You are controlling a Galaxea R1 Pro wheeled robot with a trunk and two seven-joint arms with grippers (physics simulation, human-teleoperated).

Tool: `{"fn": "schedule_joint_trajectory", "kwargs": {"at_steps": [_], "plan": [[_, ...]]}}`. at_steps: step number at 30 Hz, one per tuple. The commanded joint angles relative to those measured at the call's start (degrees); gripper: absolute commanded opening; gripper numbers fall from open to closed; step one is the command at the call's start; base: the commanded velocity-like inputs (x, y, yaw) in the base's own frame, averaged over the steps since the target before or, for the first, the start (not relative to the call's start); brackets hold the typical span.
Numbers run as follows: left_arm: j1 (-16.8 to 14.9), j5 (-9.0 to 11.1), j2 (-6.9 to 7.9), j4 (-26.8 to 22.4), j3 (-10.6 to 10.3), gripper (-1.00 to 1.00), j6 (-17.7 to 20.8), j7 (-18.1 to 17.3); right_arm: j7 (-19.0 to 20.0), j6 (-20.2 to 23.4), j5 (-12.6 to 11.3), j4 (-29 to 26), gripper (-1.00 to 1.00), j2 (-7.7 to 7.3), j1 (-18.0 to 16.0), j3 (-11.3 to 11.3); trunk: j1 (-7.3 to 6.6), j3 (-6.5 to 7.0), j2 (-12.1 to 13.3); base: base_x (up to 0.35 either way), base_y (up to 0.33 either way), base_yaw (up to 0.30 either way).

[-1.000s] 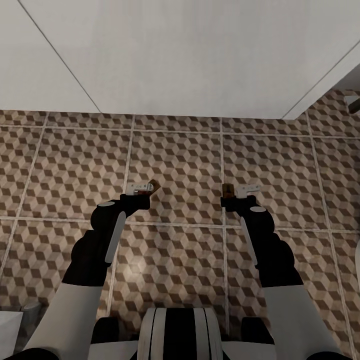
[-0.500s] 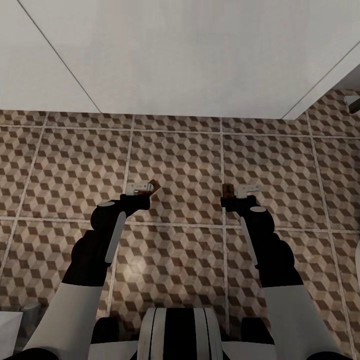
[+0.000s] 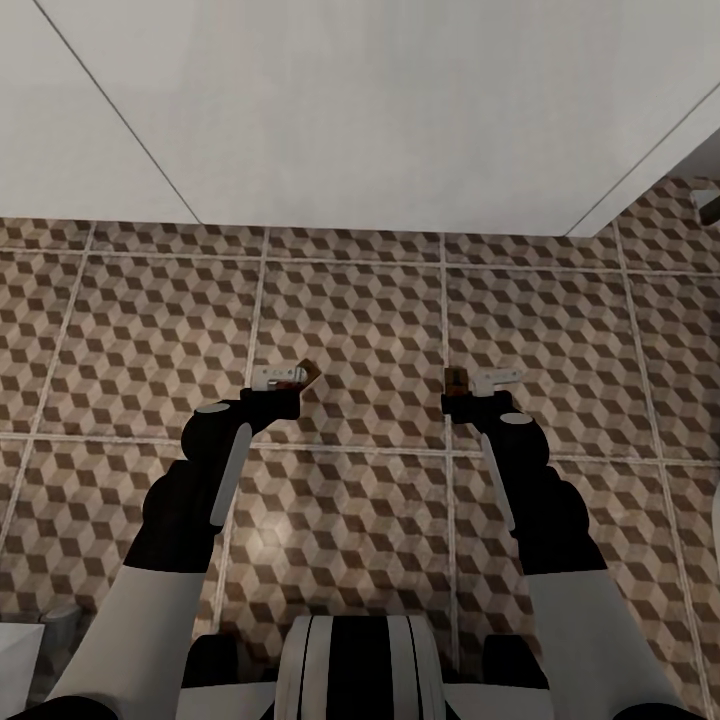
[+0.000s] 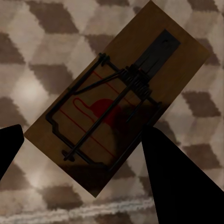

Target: Take the four mousetraps from the cabinet in the bathroom and place them on the bathroom floor. Make sure all four end up on the same floor surface, and ensure that at least two of them are either under or directly next to the same bathroom sink.

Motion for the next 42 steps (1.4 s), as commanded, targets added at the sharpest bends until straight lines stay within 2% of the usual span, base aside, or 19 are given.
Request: {"fn": "schedule_joint_trajectory", "kwargs": {"at_steps": [1, 19, 30, 36, 42], "plan": [[0.0, 0.2, -0.01, -0.1, 0.0, -1.0, 0.3, -0.1, -0.1, 0.3, 0.0, -0.1, -1.0, -0.01, 0.0, 0.1, 0.02, -0.03, 0.0, 0.0, 0.0, 0.0], [0.0, 0.2, -0.1, 0.6, 0.3, -1.0, 0.2, 0.0, -0.1, 0.3, 0.1, -0.1, -1.0, 0.03, 0.0, -0.2, 0.12, -0.03, -0.1, 0.0, 0.0, 0.0], [-0.2, 0.3, -0.6, 9.8, 0.6, -1.0, 0.2, 0.1, 0.0, 0.3, 0.1, -0.1, -1.0, 0.18, -0.1, -0.2, 0.12, -0.03, -0.1, 0.0, 0.0, 0.0], [-0.7, 0.3, -1.15, 10.8, 0.6, -1.0, 0.2, 0.3, 0.1, 0.3, 0.0, 0.0, -1.0, 0.31, -1.1, -0.2, 0.12, -0.03, -0.1, 0.0, 0.0, 0.0], [-2.9, 0.3, -1.47, 10.9, 0.7, -1.0, 0.2, 0.4, 0.1, 0.3, 0.0, 0.2, -1.0, 0.39, -1.7, -0.2, 0.12, -0.03, -0.1, 0.0, 0.0, 0.0]]}}
